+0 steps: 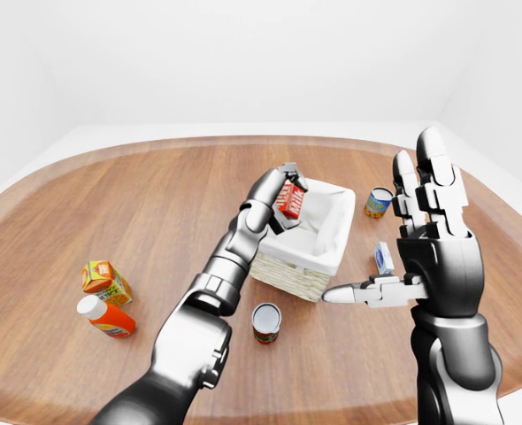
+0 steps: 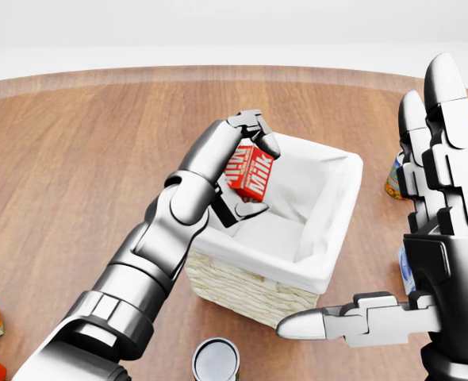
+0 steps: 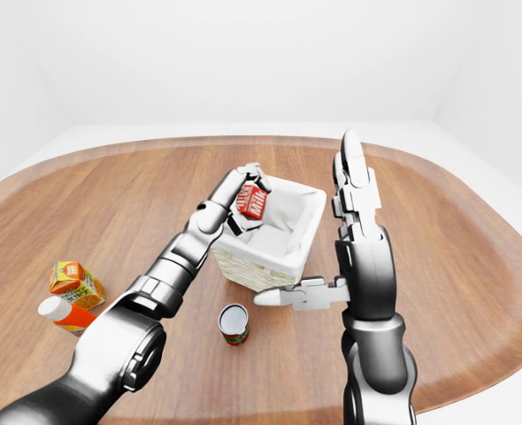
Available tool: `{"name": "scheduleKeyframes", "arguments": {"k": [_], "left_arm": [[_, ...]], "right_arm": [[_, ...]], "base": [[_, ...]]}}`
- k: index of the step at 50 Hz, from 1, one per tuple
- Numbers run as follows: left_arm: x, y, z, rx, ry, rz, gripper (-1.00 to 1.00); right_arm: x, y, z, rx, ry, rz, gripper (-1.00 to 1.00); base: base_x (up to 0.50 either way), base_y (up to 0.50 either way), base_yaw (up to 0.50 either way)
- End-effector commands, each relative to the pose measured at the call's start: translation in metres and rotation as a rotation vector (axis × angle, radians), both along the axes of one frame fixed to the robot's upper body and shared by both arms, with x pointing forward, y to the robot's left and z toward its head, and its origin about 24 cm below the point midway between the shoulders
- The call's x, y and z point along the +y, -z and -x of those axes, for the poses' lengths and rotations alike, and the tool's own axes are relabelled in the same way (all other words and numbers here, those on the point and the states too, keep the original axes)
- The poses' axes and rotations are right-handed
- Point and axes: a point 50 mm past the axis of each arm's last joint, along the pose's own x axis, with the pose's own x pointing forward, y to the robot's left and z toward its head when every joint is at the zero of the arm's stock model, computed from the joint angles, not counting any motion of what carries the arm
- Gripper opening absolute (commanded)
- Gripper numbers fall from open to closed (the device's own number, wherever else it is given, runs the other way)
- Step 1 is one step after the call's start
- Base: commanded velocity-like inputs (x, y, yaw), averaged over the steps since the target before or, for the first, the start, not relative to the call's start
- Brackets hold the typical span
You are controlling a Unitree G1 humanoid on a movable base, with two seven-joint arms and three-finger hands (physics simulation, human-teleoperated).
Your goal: Pick the milk and place it in the basket.
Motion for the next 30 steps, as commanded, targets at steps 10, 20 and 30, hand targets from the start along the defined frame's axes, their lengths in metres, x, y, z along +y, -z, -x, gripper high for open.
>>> {"name": "scheduleKeyframes", "arguments": {"k": [10, 20, 30], "left_arm": [[0.0, 0.006, -0.003, 0.051, -0.053, 0.055, -1.0], [0.003, 0.002, -0.005, 0.043, -0.086, 0.1, 1.0], [0.001, -0.007, -0.004, 0.021, -0.061, 0.15, 1.0]], "right_arm": [[0.0, -0.002, 0.001, -0.008, -0.002, 0.0, 1.0], [0.0, -0.001, 0.001, -0.007, -0.004, -0.001, 1.0], [0.0, -0.001, 0.001, -0.006, -0.002, -0.001, 1.0]], "base": [[0.0, 0.0, 0.0], [0.0, 0.0, 0.0], [0.0, 0.0, 0.0]]}}
